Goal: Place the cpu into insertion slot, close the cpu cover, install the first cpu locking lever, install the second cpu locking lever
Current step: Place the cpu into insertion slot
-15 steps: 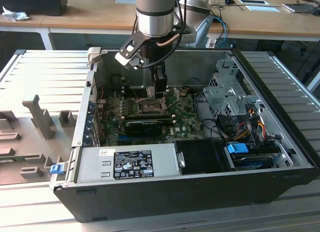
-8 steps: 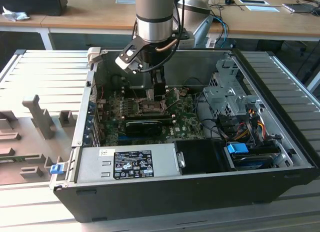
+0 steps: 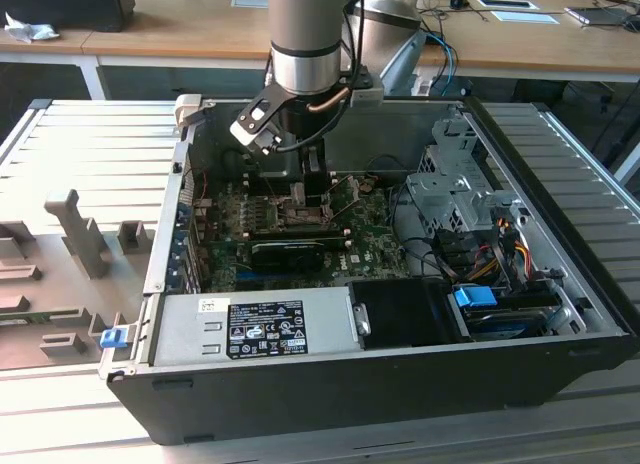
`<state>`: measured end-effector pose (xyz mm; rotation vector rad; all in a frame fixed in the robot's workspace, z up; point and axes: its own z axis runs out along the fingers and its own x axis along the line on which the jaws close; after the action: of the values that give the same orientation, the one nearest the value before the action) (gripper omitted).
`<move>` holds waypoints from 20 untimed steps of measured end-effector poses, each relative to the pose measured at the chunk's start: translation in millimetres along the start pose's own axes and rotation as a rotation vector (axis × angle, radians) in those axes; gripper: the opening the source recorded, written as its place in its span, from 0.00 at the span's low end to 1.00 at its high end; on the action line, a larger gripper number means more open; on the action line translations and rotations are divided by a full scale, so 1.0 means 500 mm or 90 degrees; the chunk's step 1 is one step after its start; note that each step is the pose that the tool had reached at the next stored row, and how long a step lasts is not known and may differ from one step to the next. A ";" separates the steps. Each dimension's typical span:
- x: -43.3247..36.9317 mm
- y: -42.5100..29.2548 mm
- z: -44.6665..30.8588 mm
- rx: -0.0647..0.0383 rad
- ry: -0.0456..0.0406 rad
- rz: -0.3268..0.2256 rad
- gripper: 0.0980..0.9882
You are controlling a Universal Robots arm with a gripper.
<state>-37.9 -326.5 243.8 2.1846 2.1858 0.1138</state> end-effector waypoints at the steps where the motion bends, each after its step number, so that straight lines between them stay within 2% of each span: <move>1: 0.000 -0.003 0.003 0.000 0.0001 -0.001 0.48; 3: 0.001 -0.010 0.014 0.000 0.0004 -0.005 0.48; 10: 0.008 -0.014 0.046 0.000 0.0003 -0.004 0.48; 15: 0.013 -0.015 0.056 0.000 -0.0018 0.015 0.48; 20: 0.015 -0.017 0.068 0.000 -0.0024 0.018 0.48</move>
<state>-43.3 -318.4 209.5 2.2139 2.1534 0.1112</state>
